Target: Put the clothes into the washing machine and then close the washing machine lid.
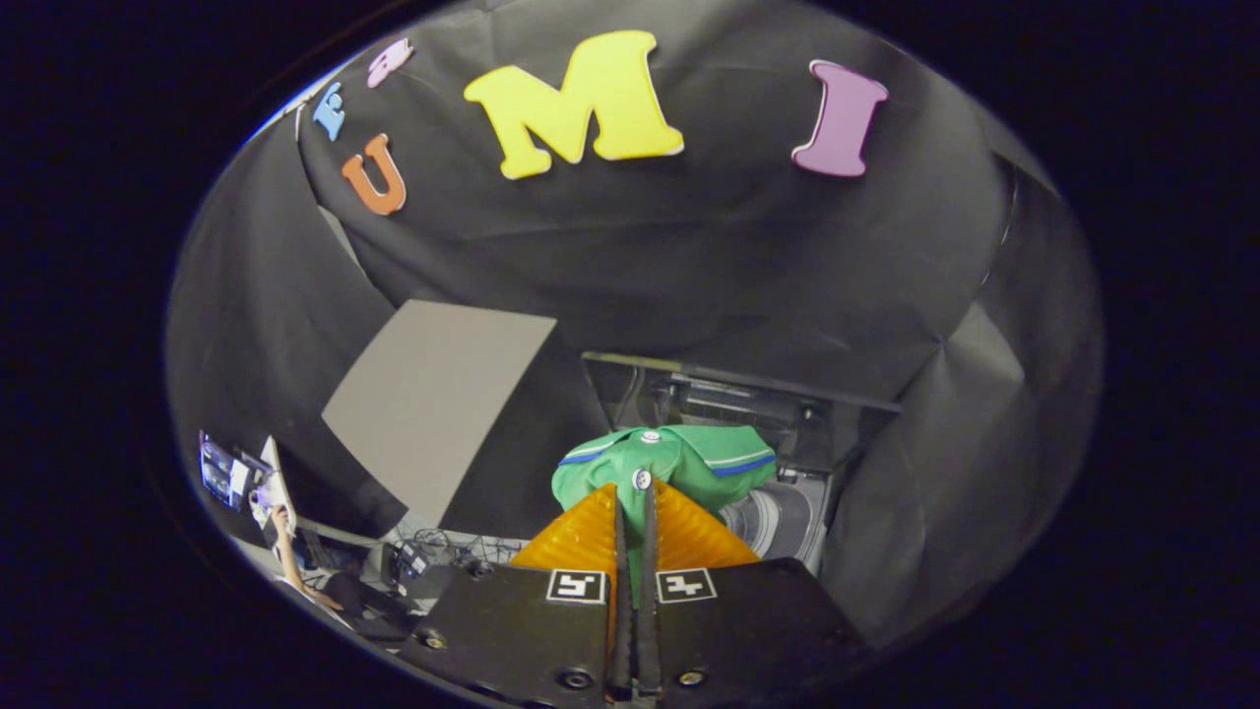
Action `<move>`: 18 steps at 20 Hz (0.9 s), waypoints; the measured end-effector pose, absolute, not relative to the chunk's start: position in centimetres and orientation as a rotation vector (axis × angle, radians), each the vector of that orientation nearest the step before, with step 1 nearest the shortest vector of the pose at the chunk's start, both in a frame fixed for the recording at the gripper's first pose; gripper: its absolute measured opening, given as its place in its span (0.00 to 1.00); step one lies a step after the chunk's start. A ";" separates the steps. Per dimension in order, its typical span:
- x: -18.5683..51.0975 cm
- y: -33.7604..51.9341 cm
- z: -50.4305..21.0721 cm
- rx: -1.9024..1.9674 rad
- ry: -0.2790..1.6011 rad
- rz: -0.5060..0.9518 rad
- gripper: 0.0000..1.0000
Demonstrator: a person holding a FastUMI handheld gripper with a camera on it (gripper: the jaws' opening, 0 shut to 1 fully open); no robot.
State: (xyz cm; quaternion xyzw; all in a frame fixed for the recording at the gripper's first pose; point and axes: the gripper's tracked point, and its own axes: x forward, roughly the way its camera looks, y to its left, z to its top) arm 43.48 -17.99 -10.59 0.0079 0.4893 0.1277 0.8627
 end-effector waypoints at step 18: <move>44.8 -20.9 -32.2 -0.019 1.068 0.160 0.06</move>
